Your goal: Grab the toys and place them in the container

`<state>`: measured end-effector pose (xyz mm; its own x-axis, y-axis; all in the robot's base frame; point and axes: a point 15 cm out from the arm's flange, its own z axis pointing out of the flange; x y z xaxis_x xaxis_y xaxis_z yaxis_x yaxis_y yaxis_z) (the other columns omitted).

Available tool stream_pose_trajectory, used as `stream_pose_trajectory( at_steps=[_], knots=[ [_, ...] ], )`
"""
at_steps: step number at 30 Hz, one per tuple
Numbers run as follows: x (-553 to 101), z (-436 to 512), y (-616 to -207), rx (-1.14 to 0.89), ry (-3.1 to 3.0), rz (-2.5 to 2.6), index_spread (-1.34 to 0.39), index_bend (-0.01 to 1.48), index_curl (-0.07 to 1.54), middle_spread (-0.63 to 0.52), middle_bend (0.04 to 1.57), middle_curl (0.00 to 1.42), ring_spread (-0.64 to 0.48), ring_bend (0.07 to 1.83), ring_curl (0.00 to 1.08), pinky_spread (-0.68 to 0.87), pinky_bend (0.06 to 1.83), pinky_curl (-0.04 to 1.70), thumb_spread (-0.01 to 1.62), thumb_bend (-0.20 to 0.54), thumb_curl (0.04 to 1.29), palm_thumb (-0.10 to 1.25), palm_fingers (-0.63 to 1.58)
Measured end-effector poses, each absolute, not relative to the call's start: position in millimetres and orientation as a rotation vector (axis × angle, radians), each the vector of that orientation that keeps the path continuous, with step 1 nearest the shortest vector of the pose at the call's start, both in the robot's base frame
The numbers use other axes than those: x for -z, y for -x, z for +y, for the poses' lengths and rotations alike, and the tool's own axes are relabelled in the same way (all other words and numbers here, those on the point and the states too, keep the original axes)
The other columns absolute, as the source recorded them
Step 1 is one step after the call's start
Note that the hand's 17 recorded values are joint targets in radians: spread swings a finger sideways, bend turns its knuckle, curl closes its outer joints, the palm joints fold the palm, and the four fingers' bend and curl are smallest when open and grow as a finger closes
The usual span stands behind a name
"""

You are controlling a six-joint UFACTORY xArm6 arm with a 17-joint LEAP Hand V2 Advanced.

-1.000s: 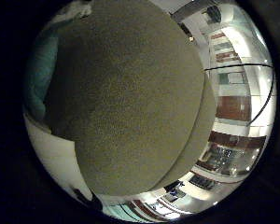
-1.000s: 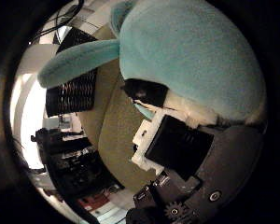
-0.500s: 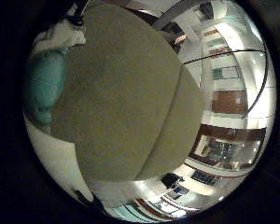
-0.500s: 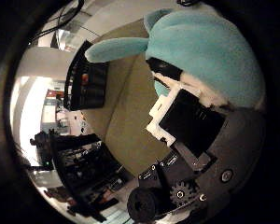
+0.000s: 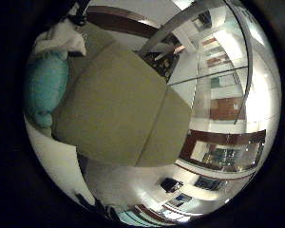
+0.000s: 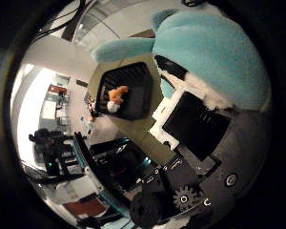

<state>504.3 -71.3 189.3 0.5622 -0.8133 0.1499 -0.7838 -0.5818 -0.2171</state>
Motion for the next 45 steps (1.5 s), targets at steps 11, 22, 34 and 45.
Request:
stream_pose_trajectory(
  at_steps=[11, 22, 34, 45],
  knots=[
    [-195.6, 103.8, -436.5, 0.245, 2.687, 1.142, -0.2, 1.22, 0.74, -0.12, 1.36, 0.71, -0.22, 1.34, 0.79, -0.17, 1.48, 0.68, 0.99, -0.014, 0.7, 1.02, 1.14],
    [-193.9, 178.0, -433.7, 0.315, 2.609, 1.076, -0.2, 1.18, 0.74, -0.11, 1.36, 0.7, -0.22, 1.32, 0.79, -0.19, 1.44, 0.71, 1.03, -0.032, 0.67, 0.94, 1.12],
    [-151.8, 160.0, -416.0, 0.402, 2.551, 1.09, -0.41, 0.5, 0.59, -0.21, 0.9, 0.58, -0.25, 1.13, 0.61, -0.25, 1.17, 0.55, 1.09, -0.037, 0.43, 0.64, 0.36],
    [-137.1, 157.9, -407.0, 0.35, 2.605, 1.077, -0.41, 0.43, 0.45, -0.04, 0.46, 0.38, 0.08, 0.67, 0.36, 0.36, 1.02, 0.38, 0.99, -0.032, 0.29, 0.35, 0.07]
  ],
)
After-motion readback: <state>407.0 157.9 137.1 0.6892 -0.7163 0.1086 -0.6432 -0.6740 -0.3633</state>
